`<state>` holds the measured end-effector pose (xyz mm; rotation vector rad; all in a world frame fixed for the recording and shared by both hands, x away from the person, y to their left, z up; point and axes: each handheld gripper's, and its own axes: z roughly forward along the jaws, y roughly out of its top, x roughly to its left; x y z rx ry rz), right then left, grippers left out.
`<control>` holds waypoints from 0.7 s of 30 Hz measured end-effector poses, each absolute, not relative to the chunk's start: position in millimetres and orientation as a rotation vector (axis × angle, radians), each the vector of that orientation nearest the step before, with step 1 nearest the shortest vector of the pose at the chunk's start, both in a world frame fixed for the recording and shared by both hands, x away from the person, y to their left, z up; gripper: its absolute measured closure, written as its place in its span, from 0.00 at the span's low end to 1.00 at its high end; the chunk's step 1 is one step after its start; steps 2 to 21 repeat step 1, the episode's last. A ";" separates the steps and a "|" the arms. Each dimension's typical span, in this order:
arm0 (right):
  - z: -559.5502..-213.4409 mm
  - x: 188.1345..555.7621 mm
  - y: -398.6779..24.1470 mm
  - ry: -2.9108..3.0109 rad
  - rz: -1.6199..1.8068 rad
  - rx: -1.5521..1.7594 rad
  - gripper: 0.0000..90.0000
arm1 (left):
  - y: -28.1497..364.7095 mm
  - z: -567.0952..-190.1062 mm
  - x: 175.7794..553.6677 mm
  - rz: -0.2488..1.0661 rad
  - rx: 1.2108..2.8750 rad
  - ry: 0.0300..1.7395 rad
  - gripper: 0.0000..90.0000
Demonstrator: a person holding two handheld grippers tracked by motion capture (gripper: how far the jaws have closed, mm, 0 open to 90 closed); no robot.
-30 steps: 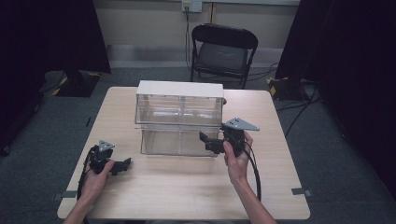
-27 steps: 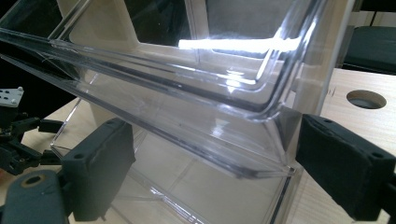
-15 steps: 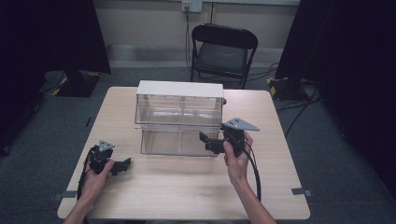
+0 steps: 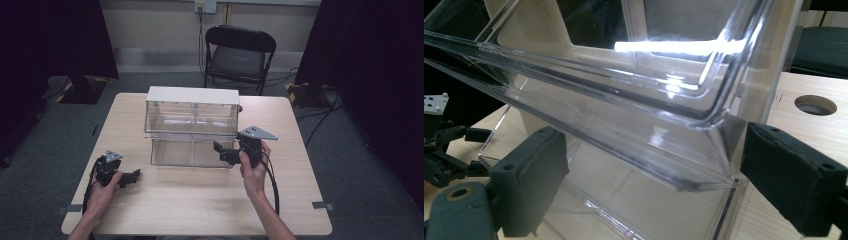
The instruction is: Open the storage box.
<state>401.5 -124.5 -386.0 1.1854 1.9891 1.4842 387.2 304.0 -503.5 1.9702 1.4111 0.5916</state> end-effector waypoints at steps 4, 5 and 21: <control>-386.0 401.5 -124.5 1.989 1.484 1.185 0.12 | 304.0 -503.5 387.2 0.592 1.970 1.411 0.01; -386.0 401.5 -124.5 1.989 1.484 1.185 0.12 | 304.0 -503.5 387.2 0.592 1.970 1.411 0.01; -386.0 401.5 -124.5 1.989 1.484 1.185 0.12 | 304.0 -503.5 387.2 0.592 1.970 1.411 0.01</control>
